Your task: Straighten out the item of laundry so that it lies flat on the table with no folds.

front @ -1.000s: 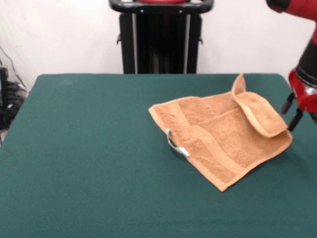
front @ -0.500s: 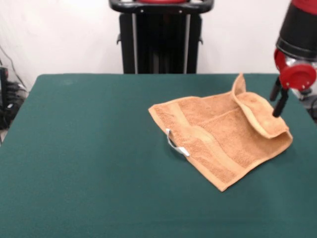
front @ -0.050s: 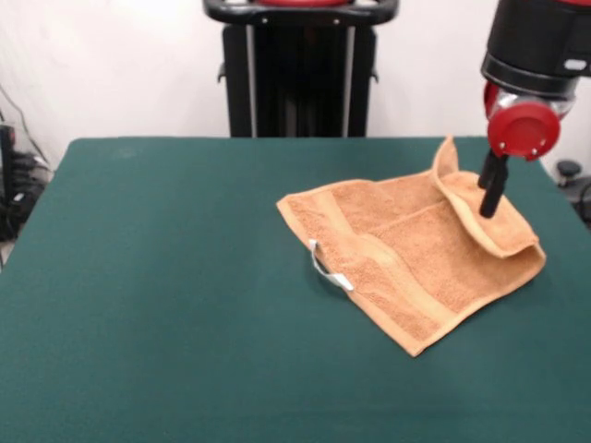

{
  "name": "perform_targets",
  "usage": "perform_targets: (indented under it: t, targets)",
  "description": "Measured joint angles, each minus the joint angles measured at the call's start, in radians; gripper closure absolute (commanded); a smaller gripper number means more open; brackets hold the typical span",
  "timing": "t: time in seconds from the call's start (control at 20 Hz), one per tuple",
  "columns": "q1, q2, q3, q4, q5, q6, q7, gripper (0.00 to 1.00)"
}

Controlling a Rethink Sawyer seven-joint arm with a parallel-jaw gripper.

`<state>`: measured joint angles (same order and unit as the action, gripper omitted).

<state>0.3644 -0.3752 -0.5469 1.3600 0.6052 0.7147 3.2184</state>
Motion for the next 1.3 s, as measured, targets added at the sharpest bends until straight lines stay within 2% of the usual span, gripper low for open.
perform_targets:
  t: [0.35, 0.75, 1.3]
  targets:
    - [-0.009, 0.003, 0.013, 0.003, -0.048, -0.083, 0.0, 0.0]
    - [-0.009, 0.017, 0.02, 0.003, -0.095, -0.112, 0.0, 0.0]
    - [-0.005, 0.102, 0.024, 0.001, -0.112, -0.116, 0.0, 0.0]
